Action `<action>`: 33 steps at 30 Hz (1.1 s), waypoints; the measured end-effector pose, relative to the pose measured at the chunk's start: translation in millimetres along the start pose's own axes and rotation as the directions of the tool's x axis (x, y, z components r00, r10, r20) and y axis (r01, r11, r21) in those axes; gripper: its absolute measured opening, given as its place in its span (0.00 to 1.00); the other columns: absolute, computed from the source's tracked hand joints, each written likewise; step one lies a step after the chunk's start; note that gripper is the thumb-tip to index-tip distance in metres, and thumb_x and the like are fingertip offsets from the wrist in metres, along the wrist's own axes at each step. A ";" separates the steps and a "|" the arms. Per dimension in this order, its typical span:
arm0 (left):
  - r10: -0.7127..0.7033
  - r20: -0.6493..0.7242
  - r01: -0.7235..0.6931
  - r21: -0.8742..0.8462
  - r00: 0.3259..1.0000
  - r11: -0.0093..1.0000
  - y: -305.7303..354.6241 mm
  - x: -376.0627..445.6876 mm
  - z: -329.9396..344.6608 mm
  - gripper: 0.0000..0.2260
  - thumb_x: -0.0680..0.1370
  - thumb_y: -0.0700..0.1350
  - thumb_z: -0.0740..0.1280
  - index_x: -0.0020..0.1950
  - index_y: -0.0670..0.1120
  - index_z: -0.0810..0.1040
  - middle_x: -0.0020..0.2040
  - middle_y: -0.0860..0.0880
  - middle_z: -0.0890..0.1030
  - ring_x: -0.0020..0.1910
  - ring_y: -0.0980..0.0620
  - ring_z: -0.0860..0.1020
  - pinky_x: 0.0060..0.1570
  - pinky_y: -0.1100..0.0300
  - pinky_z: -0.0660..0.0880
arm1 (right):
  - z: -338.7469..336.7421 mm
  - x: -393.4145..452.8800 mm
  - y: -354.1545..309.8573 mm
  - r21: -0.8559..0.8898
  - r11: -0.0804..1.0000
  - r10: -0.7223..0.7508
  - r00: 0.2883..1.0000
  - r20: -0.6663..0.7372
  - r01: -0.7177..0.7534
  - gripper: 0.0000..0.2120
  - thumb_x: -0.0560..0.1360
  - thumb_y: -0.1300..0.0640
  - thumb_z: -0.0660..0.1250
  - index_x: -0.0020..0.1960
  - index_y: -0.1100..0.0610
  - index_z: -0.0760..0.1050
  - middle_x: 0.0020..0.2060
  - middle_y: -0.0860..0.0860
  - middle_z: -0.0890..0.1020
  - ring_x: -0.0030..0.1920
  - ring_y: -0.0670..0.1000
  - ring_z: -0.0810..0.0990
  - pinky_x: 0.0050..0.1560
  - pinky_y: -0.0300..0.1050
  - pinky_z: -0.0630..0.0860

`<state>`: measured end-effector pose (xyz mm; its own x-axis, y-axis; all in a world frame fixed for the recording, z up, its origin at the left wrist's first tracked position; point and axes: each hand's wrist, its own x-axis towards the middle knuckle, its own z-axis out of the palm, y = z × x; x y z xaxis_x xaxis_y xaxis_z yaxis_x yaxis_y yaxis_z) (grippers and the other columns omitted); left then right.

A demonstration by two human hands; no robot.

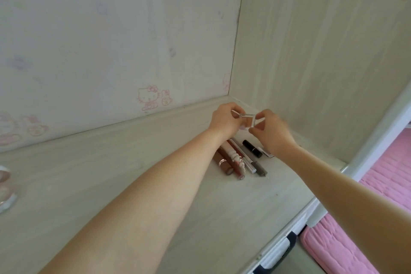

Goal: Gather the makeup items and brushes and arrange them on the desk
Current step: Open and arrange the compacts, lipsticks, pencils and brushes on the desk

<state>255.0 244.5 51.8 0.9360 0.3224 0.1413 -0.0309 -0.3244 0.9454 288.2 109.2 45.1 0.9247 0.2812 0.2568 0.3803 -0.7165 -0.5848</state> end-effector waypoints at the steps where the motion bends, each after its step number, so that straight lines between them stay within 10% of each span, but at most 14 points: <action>1: -0.022 0.011 0.022 -0.069 1.000 0.997 3.3 -6.1 -7.9 0.06 0.71 0.38 0.73 0.46 0.45 0.79 0.43 0.44 0.81 0.46 0.45 0.82 0.46 0.54 0.81 | -1.1 -5.3 -5.0 0.021 0.999 -0.040 0.999 -0.010 0.040 0.17 0.74 0.56 0.69 0.61 0.53 0.69 0.43 0.48 0.80 0.39 0.47 0.77 0.35 0.41 0.70; 8: -0.074 0.075 0.094 -0.301 0.994 0.949 19.6 -65.4 -65.9 0.07 0.76 0.36 0.69 0.53 0.41 0.78 0.49 0.41 0.79 0.44 0.46 0.81 0.44 0.57 0.81 | -5.7 -55.7 -51.7 -0.010 0.955 -0.298 0.955 0.001 0.298 0.22 0.73 0.56 0.70 0.65 0.49 0.69 0.39 0.44 0.79 0.45 0.49 0.79 0.45 0.45 0.74; 22: -0.154 0.146 0.212 -0.615 0.977 0.759 18.8 -209.1 -163.0 0.07 0.77 0.48 0.67 0.46 0.49 0.85 0.52 0.47 0.83 0.47 0.49 0.81 0.56 0.53 0.76 | 11.1 -160.9 -141.5 0.125 0.907 -0.408 0.913 0.017 0.403 0.20 0.72 0.41 0.68 0.60 0.49 0.77 0.44 0.42 0.76 0.46 0.45 0.75 0.45 0.39 0.67; 33: -0.116 0.015 0.086 -0.769 0.993 0.633 -13.2 -297.4 -219.5 0.20 0.72 0.45 0.72 0.61 0.39 0.78 0.58 0.39 0.80 0.58 0.42 0.80 0.55 0.55 0.78 | 36.7 -243.4 -202.0 0.174 0.873 -0.476 0.875 0.091 0.457 0.25 0.72 0.39 0.65 0.65 0.49 0.72 0.54 0.43 0.72 0.57 0.47 0.69 0.53 0.37 0.65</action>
<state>-99.9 348.1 61.8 0.9385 0.3442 0.0258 -0.2087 0.5065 0.8366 -12.9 208.9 72.5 0.6297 0.6450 0.4330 0.7574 -0.3857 -0.5268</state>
